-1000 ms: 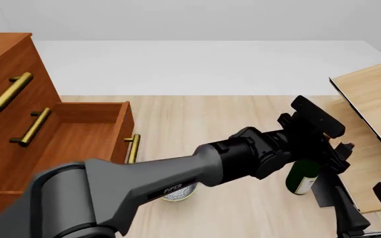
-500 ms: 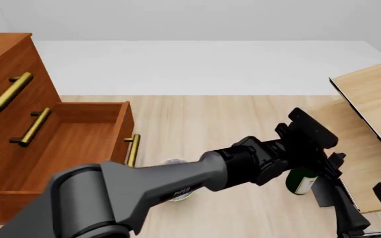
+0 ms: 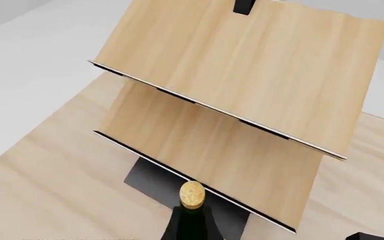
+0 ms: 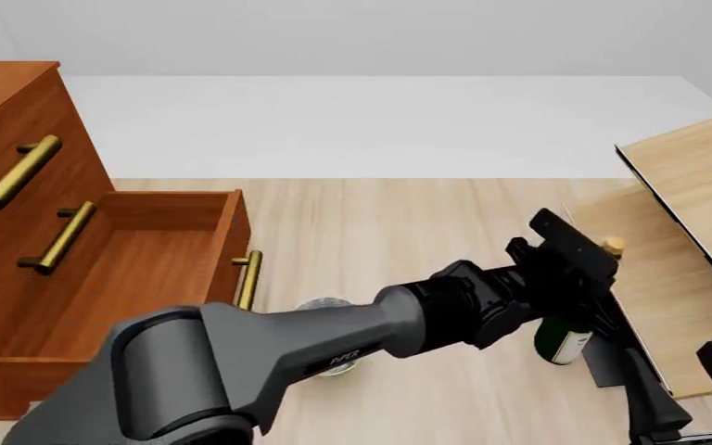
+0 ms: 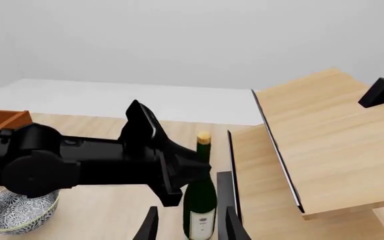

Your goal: Put the wine bottle in the bottom drawer of the cabinet.

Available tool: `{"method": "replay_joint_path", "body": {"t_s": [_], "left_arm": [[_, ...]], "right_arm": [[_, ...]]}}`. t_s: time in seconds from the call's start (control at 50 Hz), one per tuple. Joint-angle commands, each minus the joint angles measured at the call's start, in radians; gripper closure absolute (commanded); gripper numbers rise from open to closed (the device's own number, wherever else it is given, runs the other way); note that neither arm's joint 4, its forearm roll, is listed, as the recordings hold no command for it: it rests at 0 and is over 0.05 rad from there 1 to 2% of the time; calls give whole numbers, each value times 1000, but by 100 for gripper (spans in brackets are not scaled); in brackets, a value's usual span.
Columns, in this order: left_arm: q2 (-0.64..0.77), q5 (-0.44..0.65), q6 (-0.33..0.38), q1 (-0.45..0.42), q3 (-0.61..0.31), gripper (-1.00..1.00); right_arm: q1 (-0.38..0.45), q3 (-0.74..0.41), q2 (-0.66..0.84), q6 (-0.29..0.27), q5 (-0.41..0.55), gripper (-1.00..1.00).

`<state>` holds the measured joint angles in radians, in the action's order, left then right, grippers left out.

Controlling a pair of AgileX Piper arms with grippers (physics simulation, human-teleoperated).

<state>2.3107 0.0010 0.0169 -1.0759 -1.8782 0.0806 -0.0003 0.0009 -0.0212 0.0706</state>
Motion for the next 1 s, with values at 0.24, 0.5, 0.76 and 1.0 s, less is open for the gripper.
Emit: {"method": "replay_joint_path", "body": {"t_s": [0.24, 0.5, 0.76, 1.0], "left_arm": [[-18, -7, 16, 4, 28, 100], [-49, -3, 44, 7, 52, 100], [-162, -28, 53, 10, 148, 100], [-239, -41, 35, 20, 204, 100]], "right_arm": [[7, 0, 0, -4, 5, -100], [7, 0, 0, -3, 4, -100], [11, 0, 1, -6, 7, -100], [18, 0, 5, -14, 8, -100]]}}
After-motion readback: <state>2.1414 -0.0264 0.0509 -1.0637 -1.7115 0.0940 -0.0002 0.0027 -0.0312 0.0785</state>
